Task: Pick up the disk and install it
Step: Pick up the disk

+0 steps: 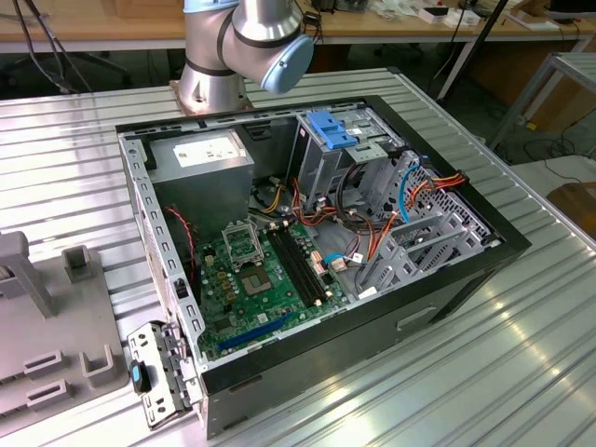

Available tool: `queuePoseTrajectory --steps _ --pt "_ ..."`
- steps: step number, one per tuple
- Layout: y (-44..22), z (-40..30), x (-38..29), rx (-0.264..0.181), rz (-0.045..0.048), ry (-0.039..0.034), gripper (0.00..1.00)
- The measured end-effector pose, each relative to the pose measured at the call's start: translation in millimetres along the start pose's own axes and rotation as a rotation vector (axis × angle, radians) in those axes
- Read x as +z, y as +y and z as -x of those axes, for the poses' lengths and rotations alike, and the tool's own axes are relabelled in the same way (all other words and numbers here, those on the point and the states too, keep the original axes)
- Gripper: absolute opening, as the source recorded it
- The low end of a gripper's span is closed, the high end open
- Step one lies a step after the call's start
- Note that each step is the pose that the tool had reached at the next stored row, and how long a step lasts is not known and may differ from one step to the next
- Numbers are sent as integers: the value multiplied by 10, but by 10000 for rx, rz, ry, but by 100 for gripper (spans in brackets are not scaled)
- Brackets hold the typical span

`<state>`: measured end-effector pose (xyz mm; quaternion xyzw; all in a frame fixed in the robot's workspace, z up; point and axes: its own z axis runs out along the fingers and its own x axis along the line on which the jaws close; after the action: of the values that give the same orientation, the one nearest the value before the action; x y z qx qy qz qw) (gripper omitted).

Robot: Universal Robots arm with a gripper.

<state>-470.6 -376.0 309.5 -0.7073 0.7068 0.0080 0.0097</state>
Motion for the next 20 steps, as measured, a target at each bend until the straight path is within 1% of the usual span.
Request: queuePoseTrajectory --steps 8,12,20 --pt "0 0 5 0 1 7 37" --pt "0 -1 17 0 3 27 37" --pt "0 -1 31 0 1 31 37"
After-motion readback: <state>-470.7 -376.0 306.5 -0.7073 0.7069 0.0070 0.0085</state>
